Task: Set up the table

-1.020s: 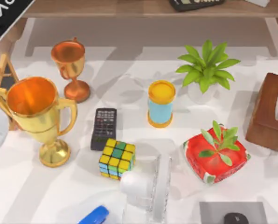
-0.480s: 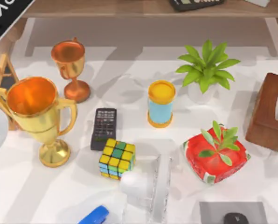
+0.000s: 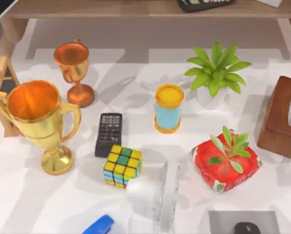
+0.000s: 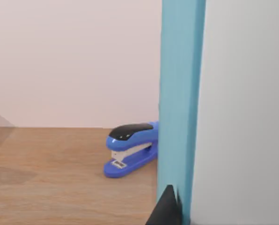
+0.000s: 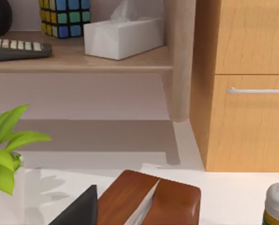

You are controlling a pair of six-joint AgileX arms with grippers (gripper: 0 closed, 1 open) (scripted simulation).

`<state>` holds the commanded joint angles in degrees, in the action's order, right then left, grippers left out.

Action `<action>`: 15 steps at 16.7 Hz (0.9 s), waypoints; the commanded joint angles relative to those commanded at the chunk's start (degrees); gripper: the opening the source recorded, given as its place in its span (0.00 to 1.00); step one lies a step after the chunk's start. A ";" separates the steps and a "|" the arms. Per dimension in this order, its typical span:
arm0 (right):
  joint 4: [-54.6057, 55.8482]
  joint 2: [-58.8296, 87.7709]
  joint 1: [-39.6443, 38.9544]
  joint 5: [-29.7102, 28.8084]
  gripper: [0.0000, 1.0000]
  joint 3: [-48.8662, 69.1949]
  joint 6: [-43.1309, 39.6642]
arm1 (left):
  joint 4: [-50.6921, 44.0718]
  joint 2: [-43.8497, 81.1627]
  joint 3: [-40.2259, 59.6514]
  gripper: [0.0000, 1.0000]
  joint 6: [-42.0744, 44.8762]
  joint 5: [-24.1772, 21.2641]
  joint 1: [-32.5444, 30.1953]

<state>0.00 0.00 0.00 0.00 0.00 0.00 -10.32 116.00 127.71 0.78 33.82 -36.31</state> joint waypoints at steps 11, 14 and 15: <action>0.00 0.00 0.00 0.00 1.00 0.00 0.00 | 7.02 -7.24 -4.00 0.00 9.30 -3.90 13.20; 0.00 0.00 0.00 0.00 1.00 0.00 0.00 | 11.92 -10.96 -10.26 0.00 17.52 -7.09 24.71; 0.00 0.00 0.00 0.00 1.00 0.00 0.00 | 13.57 -11.78 -13.12 0.00 20.68 -8.38 28.94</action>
<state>0.00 0.00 0.00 0.00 0.00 0.00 3.24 104.22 114.60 21.46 25.45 -7.37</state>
